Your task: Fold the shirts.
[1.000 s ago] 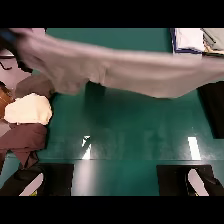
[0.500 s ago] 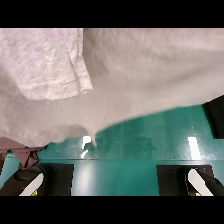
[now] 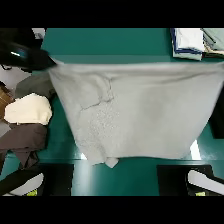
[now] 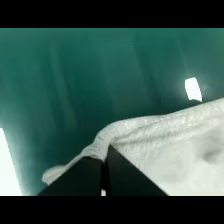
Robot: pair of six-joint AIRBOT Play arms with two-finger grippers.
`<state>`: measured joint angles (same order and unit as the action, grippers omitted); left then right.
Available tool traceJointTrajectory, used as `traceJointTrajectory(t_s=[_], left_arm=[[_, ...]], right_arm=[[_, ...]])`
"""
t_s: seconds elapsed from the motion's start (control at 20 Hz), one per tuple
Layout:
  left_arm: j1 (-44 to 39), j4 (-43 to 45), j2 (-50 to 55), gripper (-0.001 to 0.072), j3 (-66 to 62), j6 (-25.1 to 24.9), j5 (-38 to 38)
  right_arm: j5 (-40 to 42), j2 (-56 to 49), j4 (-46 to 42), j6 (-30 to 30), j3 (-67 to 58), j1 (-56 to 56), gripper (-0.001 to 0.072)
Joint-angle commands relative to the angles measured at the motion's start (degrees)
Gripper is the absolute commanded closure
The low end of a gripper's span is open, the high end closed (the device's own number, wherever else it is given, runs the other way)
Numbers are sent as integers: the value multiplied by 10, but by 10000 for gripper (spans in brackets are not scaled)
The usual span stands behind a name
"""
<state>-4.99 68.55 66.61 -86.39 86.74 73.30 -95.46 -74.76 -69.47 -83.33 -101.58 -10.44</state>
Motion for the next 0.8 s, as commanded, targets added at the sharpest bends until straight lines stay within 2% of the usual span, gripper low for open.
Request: traceJointTrajectory(t_s=[0.0, 0.15, 0.4, 0.45, 0.6, 0.75], left_arm=[[0, -4, 125, 688, 47, -17, -58], [0, -6, 217, 689, 24, -34, -141], [0, 0, 295, 688, -69, -47, -176], [0, 4, 295, 688, -83, -47, -155], [0, 47, 294, 689, -101, -41, -10], [0, 47, 294, 689, -57, -40, 40]], right_arm=[[-3, -138, 2, -2, 52, 27, 702], [18, -248, 4, -2, -2, 37, 701], [64, -340, 5, -2, -131, 43, 701], [60, -339, 4, 0, -143, 43, 701], [40, -306, 2, 39, -114, 43, 701], [65, -252, 0, 40, -10, 43, 701]])
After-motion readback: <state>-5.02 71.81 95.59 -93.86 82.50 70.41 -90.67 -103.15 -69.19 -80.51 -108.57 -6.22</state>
